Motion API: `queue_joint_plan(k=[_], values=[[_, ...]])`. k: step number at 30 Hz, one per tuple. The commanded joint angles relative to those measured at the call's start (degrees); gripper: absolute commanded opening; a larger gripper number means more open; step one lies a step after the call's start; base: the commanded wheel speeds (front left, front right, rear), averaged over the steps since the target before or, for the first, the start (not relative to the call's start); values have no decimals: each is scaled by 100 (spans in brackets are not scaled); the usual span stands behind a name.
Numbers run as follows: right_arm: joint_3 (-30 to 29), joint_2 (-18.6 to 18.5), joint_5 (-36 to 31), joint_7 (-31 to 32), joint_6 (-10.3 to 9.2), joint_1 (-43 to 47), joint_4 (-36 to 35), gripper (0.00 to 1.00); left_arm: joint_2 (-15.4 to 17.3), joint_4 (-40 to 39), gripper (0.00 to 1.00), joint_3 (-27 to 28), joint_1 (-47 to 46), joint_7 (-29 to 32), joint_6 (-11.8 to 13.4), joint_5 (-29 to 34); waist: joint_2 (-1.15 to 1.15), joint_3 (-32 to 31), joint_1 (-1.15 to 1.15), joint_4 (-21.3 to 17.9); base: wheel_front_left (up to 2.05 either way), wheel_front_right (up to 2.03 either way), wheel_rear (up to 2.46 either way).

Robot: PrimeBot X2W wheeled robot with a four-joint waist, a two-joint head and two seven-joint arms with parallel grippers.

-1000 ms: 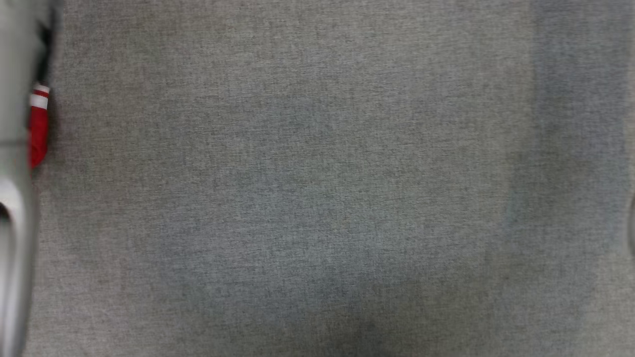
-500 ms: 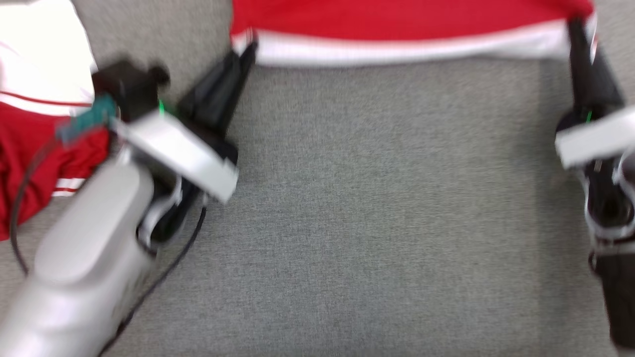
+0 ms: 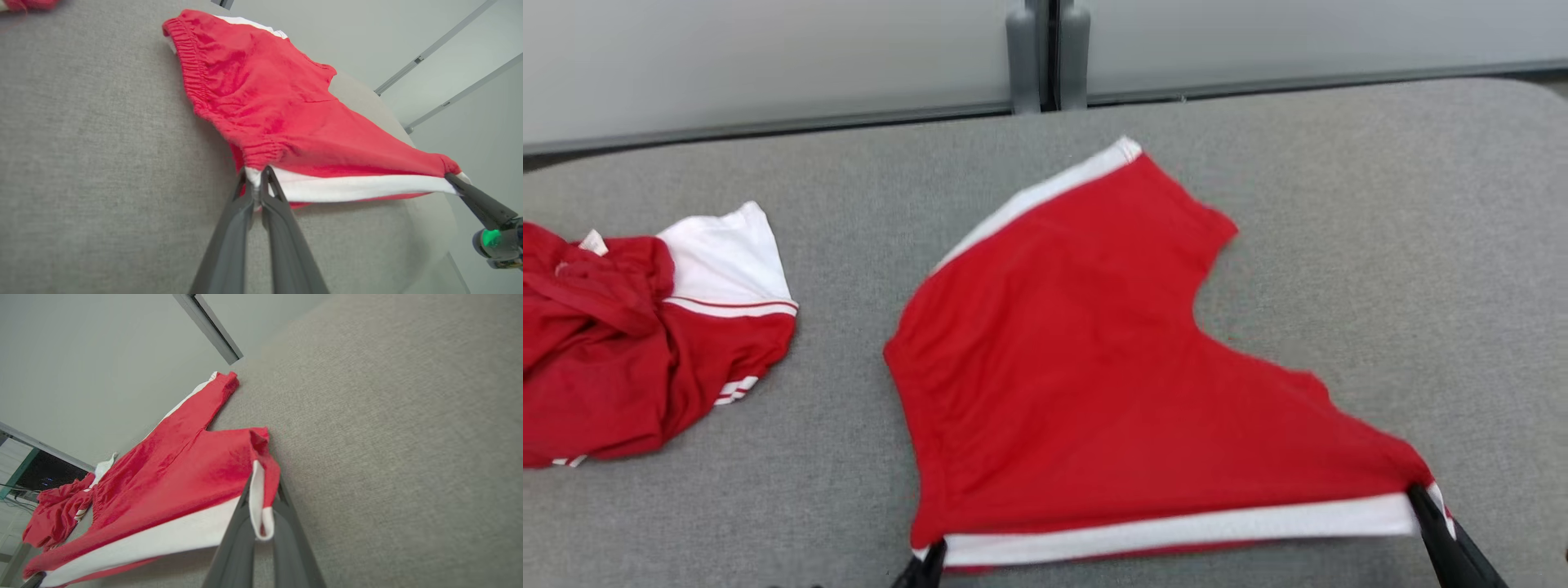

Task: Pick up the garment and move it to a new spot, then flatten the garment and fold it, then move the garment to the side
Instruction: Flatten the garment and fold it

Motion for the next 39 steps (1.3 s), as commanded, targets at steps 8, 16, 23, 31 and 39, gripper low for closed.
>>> queue_joint_plan(k=[8,16,23,31,39], values=[[-599,320,-168,373,-12,696,-887,0,21,-718,0,-41,484,-82,196,28,0,-127,0,236,0,0,0],[-496,0,-586,1244,-7,-1154,-728,0,-6,-1094,0,143,-359,229,13,-40,0,815,0,612,0,0,0],[-358,-515,-995,2268,-6,-3302,139,0,-275,-860,0,214,-1623,818,-118,-135,0,1435,0,1228,0,0,0],[85,-665,-1364,2812,-6,-4732,1208,0,-635,-266,0,107,-2412,1146,-116,-146,0,1671,0,1539,0,0,0],[335,-828,-1575,2997,-6,-5311,1777,0,-909,174,0,84,-2723,1176,-254,-255,0,1742,0,1692,0,0,0]])
